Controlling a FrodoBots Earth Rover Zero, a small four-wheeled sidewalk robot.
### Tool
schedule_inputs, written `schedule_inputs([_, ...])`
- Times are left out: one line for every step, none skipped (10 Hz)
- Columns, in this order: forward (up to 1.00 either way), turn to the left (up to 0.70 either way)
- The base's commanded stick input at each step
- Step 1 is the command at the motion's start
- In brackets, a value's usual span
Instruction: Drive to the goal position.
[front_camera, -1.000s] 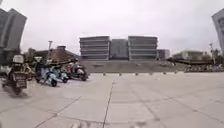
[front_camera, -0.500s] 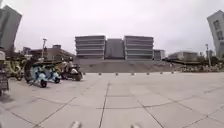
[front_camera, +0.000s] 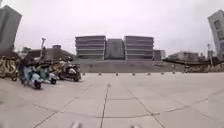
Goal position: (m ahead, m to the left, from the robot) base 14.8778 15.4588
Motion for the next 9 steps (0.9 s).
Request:
schedule_inputs([0.70,0.00])
schedule_inputs([0.70,0.00])
schedule_inputs([0.70,0.00])
schedule_inputs([0.70,0.00])
schedule_inputs([0.70,0.00])
schedule_inputs([0.70,0.00])
schedule_inputs([0.70,0.00])
schedule_inputs([0.70,0.00])
schedule_inputs([0.70,0.00])
